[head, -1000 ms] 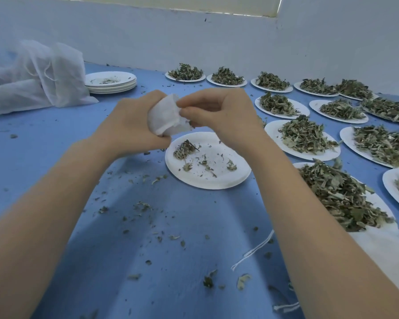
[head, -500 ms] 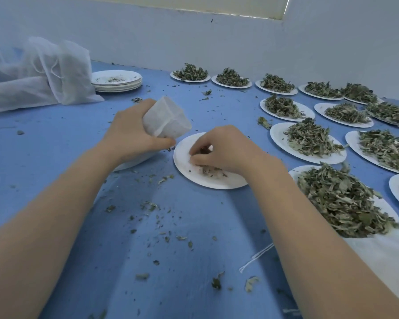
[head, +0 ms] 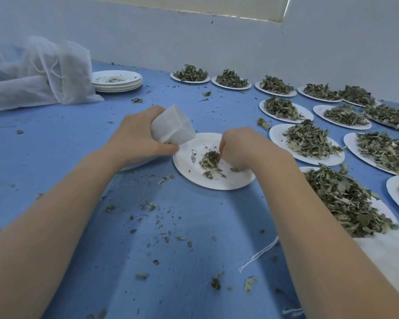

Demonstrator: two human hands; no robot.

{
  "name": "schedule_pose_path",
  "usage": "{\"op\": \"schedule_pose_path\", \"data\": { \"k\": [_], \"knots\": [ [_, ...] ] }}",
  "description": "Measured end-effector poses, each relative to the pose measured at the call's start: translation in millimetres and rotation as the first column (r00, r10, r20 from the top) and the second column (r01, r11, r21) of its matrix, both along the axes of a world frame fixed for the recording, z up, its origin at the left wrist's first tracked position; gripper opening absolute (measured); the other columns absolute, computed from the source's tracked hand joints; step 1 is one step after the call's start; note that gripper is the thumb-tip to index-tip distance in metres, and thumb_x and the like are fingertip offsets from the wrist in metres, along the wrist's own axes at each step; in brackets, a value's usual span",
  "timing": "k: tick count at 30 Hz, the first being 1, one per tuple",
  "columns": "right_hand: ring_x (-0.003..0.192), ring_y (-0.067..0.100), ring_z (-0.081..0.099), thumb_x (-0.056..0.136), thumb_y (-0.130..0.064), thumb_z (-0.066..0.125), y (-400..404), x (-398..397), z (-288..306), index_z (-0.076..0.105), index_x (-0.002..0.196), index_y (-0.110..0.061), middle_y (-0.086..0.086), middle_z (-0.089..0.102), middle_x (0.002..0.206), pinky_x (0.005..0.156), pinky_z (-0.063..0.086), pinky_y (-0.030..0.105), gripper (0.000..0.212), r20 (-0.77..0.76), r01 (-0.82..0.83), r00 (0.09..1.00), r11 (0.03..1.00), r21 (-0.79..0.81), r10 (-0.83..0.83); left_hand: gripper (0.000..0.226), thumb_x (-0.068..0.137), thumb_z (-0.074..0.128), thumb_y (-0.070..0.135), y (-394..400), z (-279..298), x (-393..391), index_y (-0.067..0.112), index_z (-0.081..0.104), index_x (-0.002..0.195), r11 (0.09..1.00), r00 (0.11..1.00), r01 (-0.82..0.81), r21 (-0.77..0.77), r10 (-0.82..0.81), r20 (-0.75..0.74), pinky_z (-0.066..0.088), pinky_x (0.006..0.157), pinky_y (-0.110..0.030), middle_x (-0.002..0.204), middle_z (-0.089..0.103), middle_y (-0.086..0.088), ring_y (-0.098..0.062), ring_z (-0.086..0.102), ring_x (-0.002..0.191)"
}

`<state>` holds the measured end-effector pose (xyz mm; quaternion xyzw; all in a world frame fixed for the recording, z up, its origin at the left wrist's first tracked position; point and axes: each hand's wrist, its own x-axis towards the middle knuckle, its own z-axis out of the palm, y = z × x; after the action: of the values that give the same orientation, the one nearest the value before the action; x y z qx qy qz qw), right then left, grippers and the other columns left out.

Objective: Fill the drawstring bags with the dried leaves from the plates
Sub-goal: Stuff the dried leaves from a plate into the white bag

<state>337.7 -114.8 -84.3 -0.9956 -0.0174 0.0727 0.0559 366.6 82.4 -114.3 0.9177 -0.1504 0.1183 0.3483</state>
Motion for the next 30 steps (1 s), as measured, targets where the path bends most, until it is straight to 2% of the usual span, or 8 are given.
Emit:
{"op": "schedule_pose_path", "data": {
  "k": [5, 9, 12, 16, 19, 21, 25, 30],
  "knots": [
    [0.108, 0.028, 0.061, 0.090, 0.000, 0.037, 10.3, -2.4, 5.7, 0.058, 0.123, -0.004, 0.017, 0.060, 0.122, 0.086, 0.052, 0.038, 0.039, 0.012, -0.067, 0.998, 0.983, 0.168, 0.066, 0.047, 0.052, 0.067, 0.049, -0.2, -1.1, 0.4, 0.039, 0.051, 0.095, 1.000, 1.000, -0.001, 0.008, 0.001, 0.002, 0.035, 0.063, -0.015, 0.088, 0.056, 0.018, -0.012, 0.049, 0.087],
    [0.106, 0.015, 0.048, 0.098, -0.022, 0.038, 7.8, -5.6, -0.1, 0.056, 0.122, -0.036, -0.002, 0.049, 0.126, 0.079, 0.033, 0.024, 0.034, 0.009, -0.196, 0.980, 0.960, 0.200, 0.198, 0.044, 0.057, 0.075, 0.044, 0.0, -2.5, 1.2, 0.037, 0.052, 0.094, 1.000, 1.000, 0.005, 0.004, -0.005, -0.009, 0.036, 0.063, -0.017, 0.088, 0.057, 0.016, -0.010, 0.051, 0.085],
    [0.097, 0.005, 0.051, 0.087, -0.040, 0.059, 6.6, -9.4, -0.6, 0.065, 0.102, -0.043, -0.017, 0.052, 0.107, 0.075, 0.037, 0.021, 0.016, -0.039, -0.243, 0.962, 0.918, 0.314, 0.269, 0.042, 0.052, 0.066, 0.047, -0.5, -1.6, 0.7, 0.037, 0.050, 0.089, 1.000, 1.000, -0.007, 0.012, 0.007, -0.012, 0.033, 0.060, -0.016, 0.085, 0.056, 0.017, 0.001, 0.049, 0.079],
    [0.082, -0.004, 0.055, 0.073, -0.040, 0.075, -2.0, -11.7, 6.1, 0.072, 0.088, -0.040, -0.027, 0.057, 0.075, 0.065, 0.041, 0.014, 0.015, -0.024, -0.247, 0.963, 0.912, 0.327, 0.269, 0.037, 0.053, 0.066, 0.047, 0.4, -1.5, 0.7, 0.039, 0.049, 0.084, 1.000, 1.000, 0.000, 0.014, 0.001, -0.017, 0.032, 0.060, -0.016, 0.083, 0.056, 0.017, 0.006, 0.048, 0.080],
    [0.085, 0.002, 0.059, 0.071, -0.042, 0.076, -3.7, -14.1, 12.5, 0.067, 0.096, -0.045, -0.023, 0.059, 0.091, 0.067, 0.044, 0.018, 0.027, -0.071, -0.208, 0.967, 0.915, 0.345, 0.246, 0.033, 0.057, 0.071, 0.045, 0.7, -2.7, 1.0, 0.041, 0.047, 0.080, 1.000, 1.000, 0.010, 0.019, -0.010, -0.011, 0.033, 0.060, -0.018, 0.082, 0.056, 0.017, 0.005, 0.049, 0.080],
    [0.077, 0.000, 0.057, 0.070, -0.044, 0.076, -1.0, -15.9, 14.4, 0.064, 0.100, -0.047, -0.018, 0.056, 0.097, 0.064, 0.041, 0.020, 0.032, -0.114, -0.165, 0.972, 0.946, 0.281, 0.204, 0.032, 0.057, 0.071, 0.045, 0.8, -3.2, 1.2, 0.043, 0.047, 0.078, 1.000, 1.000, 0.009, 0.019, -0.009, -0.007, 0.033, 0.060, -0.018, 0.081, 0.056, 0.017, 0.005, 0.049, 0.080],
    [0.062, 0.009, 0.064, 0.072, -0.029, 0.071, 12.9, -18.3, 11.2, 0.067, 0.091, -0.035, -0.012, 0.059, 0.086, 0.078, 0.054, 0.027, 0.021, -0.148, -0.125, 0.974, 0.952, 0.280, 0.172, 0.033, 0.064, 0.076, 0.036, 1.7, -3.8, 2.0, 0.043, 0.047, 0.078, 1.000, 1.000, 0.015, 0.027, -0.015, 0.005, 0.032, 0.059, -0.018, 0.081, 0.056, 0.017, 0.005, 0.049, 0.079],
    [0.081, 0.016, 0.068, 0.073, -0.019, 0.069, 24.5, -21.6, 14.1, 0.071, 0.091, -0.018, -0.004, 0.070, 0.083, 0.074, 0.053, 0.028, 0.018, -0.077, -0.142, 0.985, 0.979, 0.147, 0.154, 0.039, 0.056, 0.069, 0.046, 0.8, -4.2, 1.9, 0.035, 0.051, 0.088, 0.999, 1.000, 0.016, 0.037, -0.016, -0.006, 0.036, 0.061, -0.021, 0.082, 0.057, 0.015, 0.001, 0.050, 0.082]
  ]
}}
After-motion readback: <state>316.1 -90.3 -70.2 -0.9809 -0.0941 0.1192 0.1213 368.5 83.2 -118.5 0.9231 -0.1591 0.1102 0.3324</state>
